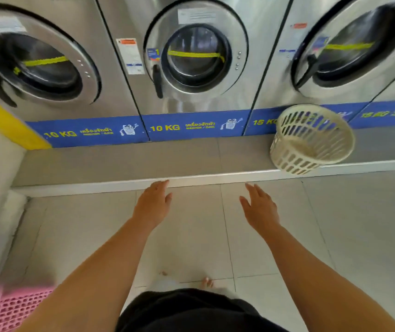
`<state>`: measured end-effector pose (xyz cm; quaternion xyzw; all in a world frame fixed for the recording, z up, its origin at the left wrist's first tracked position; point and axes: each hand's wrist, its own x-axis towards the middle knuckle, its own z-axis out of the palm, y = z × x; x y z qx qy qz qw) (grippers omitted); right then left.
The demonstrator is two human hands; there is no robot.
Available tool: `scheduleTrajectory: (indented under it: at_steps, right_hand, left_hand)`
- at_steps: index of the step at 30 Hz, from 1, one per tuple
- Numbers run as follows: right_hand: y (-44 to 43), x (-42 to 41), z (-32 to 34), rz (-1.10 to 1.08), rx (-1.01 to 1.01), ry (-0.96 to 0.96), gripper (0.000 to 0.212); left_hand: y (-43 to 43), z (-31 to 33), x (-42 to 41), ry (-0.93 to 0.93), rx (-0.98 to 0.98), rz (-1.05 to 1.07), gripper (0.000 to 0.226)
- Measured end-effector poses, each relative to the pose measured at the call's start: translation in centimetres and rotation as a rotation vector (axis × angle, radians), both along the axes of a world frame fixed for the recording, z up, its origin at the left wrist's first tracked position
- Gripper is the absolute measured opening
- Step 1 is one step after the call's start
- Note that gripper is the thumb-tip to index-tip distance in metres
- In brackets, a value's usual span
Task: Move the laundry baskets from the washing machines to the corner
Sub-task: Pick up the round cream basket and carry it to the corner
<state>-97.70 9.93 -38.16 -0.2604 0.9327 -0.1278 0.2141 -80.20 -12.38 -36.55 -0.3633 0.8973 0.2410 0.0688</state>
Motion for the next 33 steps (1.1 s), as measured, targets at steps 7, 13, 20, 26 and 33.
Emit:
scheduleTrajectory:
  at_steps: [7,13,20,26,33]
  right_hand:
    - [6.6,-7.1,-1.3,-0.245,-0.019,-0.031,0.053]
    - [9.6,-15.1,-2.6,-0.393,0.012,-0.052,0.053]
    - [11.0,-26.2,-3.3,-0.522,0.024,-0.075,0.054]
    - [11.9,-34.6,-4.9,-0.593,0.0,-0.092,0.055]
    - [13.9,-46.0,-8.1,-0.545,-0.005,-0.144,0.053]
  left_hand:
    - [3.8,-1.4,-13.0,-0.032,0.03,-0.168,0.048]
    - [5.7,-3.2,-24.5,-0.039,0.055,-0.305,0.048]
    - [6.3,-4.6,-38.5,-0.098,0.087,-0.4,0.05]
    - [7.2,-5.7,-47.2,-0.133,0.129,-0.416,0.052]
    - [9.9,-8.7,-56.5,-0.156,0.172,-0.259,0.055]
